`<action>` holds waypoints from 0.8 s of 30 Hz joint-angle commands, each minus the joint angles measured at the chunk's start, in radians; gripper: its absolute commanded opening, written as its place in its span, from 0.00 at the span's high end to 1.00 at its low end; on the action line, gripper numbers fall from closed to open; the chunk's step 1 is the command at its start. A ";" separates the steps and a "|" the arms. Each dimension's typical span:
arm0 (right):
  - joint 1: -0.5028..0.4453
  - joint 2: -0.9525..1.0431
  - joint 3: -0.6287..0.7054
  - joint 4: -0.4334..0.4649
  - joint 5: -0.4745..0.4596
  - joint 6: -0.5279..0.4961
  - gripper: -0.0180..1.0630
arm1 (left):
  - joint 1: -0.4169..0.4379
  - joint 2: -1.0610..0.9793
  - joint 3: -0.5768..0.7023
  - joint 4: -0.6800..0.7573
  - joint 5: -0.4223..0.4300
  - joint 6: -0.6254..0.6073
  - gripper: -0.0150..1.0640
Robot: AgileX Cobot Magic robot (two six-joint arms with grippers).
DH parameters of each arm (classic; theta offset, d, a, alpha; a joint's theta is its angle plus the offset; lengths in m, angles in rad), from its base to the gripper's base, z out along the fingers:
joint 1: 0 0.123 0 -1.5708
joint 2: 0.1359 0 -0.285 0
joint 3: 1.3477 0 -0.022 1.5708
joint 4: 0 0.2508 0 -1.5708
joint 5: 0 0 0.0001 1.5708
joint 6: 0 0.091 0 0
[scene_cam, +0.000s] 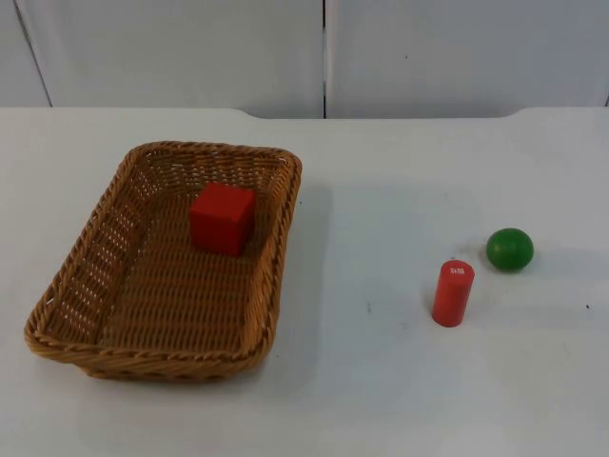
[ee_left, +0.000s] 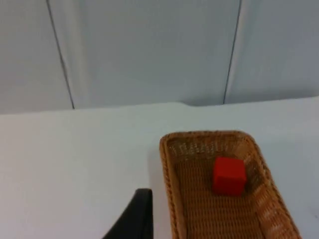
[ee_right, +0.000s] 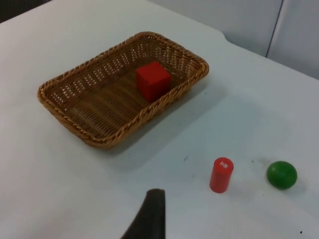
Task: Pick up the basket with the left hand and place the object to the left of the red cylinder into the basket with the right hand.
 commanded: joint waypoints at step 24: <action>-0.003 -0.255 0.010 -0.003 0.184 0.007 0.21 | 0.002 -0.287 0.151 0.362 0.177 -0.332 0.01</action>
